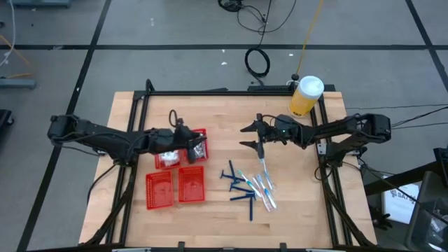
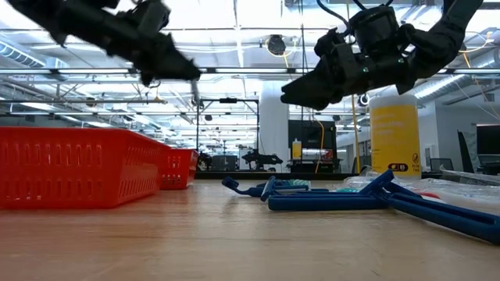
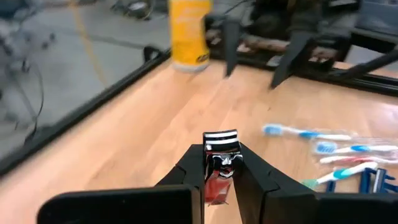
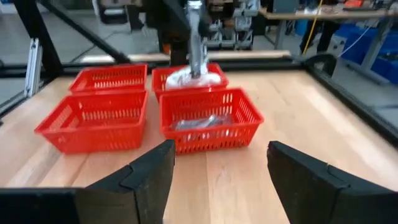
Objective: Pick & Place Travel size toiletries
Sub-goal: Put the silver nail cutter into the top right red basket, then put the blue toothbrush into the bottom left red basket
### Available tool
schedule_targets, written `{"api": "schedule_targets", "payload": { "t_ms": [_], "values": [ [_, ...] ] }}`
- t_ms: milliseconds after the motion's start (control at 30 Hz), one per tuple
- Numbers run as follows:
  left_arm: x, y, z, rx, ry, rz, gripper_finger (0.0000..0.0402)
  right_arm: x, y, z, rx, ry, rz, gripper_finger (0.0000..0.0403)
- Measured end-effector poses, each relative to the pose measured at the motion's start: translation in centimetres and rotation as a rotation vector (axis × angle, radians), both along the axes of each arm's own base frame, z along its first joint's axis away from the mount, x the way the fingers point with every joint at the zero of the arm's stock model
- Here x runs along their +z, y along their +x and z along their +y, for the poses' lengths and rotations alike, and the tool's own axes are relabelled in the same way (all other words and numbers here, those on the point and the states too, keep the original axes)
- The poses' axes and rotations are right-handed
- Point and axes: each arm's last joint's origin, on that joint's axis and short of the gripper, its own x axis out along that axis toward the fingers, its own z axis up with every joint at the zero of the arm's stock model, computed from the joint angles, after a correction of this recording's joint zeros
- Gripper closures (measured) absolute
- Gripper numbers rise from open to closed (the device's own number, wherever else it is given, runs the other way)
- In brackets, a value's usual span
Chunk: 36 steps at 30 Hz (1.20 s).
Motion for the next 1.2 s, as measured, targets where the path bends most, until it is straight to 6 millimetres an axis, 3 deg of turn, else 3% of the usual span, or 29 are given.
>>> {"api": "schedule_targets", "payload": {
  "t_ms": [233, 400, 600, 1200],
  "values": [
    [-1.8, -1.0, 0.1, 0.103, -0.174, -0.001, 0.0362, 0.2, -0.2, 0.1, 0.004, -0.018, -0.002, 0.0164],
    [-3.3, -1.7, 0.1, 0.191, -0.34, 0.104, 0.0362, -0.3, -0.6, 0.1, 0.005, -0.016, 0.009, 0.0167],
    [-4.0, -2.2, 0.1, 0.282, -0.498, 0.117, 0.0356, -0.3, -0.6, 0.2, 0.005, -0.021, 0.0, 0.0171],
    [-4.0, -2.1, 0.1, 0.284, -0.556, 0.107, 0.0262, -0.3, -0.6, 0.2, 0.005, -0.021, -0.002, 0.0171]
  ]
}}
